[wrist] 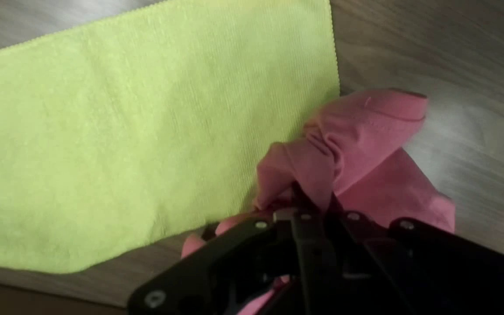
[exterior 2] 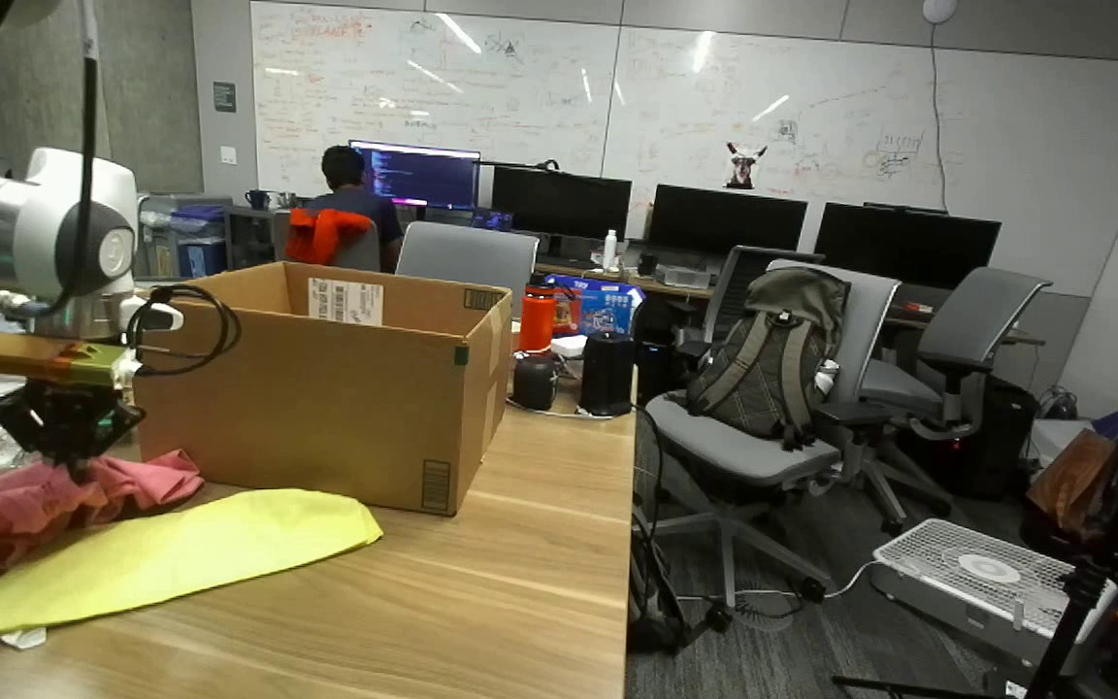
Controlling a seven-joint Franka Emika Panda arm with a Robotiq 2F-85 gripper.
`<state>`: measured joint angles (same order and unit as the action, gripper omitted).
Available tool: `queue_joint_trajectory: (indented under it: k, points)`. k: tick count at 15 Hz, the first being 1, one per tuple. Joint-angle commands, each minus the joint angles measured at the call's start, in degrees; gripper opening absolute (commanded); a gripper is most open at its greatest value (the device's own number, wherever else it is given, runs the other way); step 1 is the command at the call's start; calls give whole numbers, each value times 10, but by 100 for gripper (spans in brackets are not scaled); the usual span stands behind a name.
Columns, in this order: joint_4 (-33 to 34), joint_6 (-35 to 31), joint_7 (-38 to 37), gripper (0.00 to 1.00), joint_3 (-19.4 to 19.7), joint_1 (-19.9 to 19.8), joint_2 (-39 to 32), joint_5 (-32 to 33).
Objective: Put the three objects into the cardboard box
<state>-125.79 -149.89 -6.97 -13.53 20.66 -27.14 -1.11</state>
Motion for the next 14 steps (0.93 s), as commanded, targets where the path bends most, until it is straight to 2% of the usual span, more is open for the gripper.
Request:
queue_joint_trajectory:
  k: [1,9,14]
  points:
    - [-11,7,-37,2,21,15,53,30]
    - [4,20,-79,2,35,6,125,54]
    - [41,55,-105,2,38,-3,180,74]
